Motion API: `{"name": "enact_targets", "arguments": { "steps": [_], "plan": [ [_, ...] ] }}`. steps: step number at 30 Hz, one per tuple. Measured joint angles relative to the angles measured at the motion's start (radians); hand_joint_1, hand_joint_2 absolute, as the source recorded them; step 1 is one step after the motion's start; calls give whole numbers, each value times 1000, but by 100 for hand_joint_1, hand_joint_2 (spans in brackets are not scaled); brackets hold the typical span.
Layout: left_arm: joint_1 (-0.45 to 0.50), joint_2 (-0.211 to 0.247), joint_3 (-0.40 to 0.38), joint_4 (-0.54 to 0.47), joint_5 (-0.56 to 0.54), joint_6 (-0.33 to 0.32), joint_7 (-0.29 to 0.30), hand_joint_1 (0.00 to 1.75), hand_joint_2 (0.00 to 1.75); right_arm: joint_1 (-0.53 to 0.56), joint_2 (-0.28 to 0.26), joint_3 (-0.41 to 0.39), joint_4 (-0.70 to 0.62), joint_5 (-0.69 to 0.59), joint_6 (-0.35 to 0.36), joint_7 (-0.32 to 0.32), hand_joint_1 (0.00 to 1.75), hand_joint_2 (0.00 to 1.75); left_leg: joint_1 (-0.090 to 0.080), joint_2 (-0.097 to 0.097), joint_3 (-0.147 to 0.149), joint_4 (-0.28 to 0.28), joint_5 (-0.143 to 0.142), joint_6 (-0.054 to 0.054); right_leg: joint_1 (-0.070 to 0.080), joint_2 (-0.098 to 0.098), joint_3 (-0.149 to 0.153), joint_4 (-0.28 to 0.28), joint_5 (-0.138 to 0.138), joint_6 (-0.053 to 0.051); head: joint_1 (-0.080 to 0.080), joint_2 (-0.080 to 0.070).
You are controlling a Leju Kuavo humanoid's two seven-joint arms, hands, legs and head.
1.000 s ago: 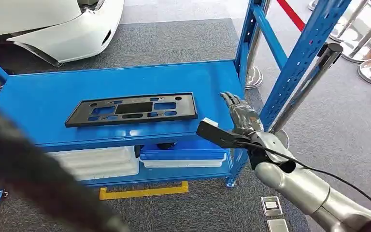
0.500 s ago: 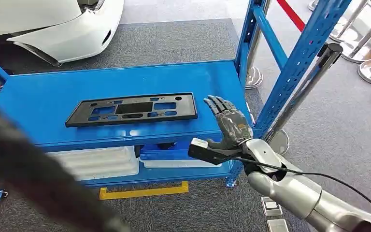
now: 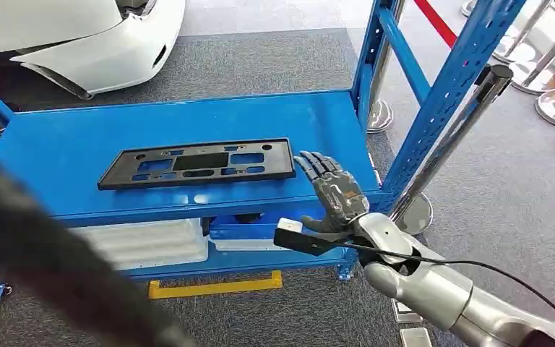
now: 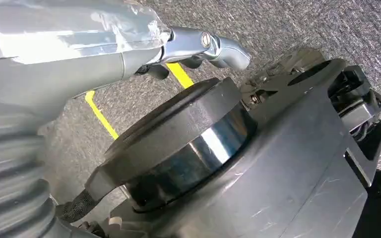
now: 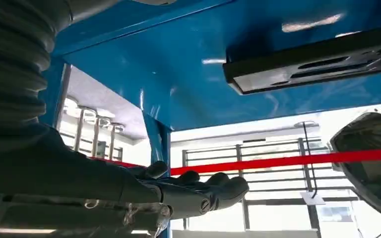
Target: Take the parts from the cabinet and place them on the table.
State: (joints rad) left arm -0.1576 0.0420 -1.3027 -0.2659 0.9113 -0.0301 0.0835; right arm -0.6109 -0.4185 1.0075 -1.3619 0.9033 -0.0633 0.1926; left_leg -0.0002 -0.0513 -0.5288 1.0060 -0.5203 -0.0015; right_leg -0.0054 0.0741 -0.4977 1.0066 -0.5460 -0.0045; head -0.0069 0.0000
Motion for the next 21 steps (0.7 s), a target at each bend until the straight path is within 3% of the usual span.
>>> {"name": "enact_targets", "arguments": {
  "steps": [21],
  "plan": [
    [0,13,0,0,-2,-10,14,0,175,21,0,2,3,-3,-3,10,0,175,0,0,0,0,0,0,0,0,0,0,0,0,0,0]
  ]
}}
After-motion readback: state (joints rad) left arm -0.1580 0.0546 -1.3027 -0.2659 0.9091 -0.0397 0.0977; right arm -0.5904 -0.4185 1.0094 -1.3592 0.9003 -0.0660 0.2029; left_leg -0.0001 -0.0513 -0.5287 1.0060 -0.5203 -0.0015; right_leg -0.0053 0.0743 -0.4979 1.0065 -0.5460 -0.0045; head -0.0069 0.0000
